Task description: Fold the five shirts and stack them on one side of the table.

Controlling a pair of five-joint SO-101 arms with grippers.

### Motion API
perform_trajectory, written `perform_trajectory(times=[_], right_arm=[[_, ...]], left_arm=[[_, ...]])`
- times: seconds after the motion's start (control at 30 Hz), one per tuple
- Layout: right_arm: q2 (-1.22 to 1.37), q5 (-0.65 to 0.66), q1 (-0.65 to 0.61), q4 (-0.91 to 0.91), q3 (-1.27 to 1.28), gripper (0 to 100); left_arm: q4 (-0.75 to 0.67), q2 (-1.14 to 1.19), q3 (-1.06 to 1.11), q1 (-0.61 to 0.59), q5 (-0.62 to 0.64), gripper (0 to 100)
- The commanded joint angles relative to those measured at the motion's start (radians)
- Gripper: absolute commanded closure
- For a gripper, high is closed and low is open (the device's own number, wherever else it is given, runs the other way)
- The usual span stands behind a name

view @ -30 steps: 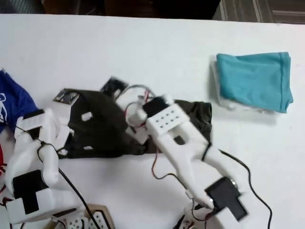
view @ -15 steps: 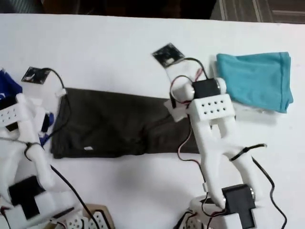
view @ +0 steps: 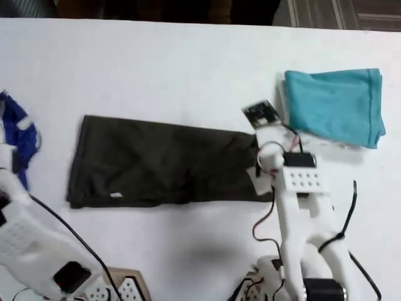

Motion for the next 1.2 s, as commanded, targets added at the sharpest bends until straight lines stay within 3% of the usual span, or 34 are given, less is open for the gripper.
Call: perform_trajectory(times=[0.0, 0.17, 0.47, 0.73, 0.93, 1.07, 1.17], right_arm=[[-0.061, 0.012, 0.051, -0.094, 0.091, 97.8], [-0.061, 0.006, 0.058, -0.203, 0.183, 97.8], [-0.068, 0.005, 0.153, -0.443, 0.345, 97.8], [-0.061, 0.005, 0.130, -0.447, 0.347, 97.8], [-0.061, 0.005, 0.131, -0.447, 0.347, 97.8], [-0.061, 0.003, 0.133, -0.447, 0.347, 97.8], [-0.061, 0.003, 0.133, -0.447, 0.347, 97.8]], left_arm=[[0.071, 0.012, -0.140, -0.044, -0.005, 97], [0.239, 0.014, -0.216, 0.023, 0.003, 97], [0.285, 0.012, -0.269, 0.041, 0.005, 97], [0.537, 0.012, -0.510, 0.069, 0.072, 97], [0.752, 0.014, -0.657, 0.190, 0.133, 97], [0.790, 0.021, -0.665, 0.284, 0.181, 97], [0.786, 0.048, -0.627, 0.339, 0.203, 90]])
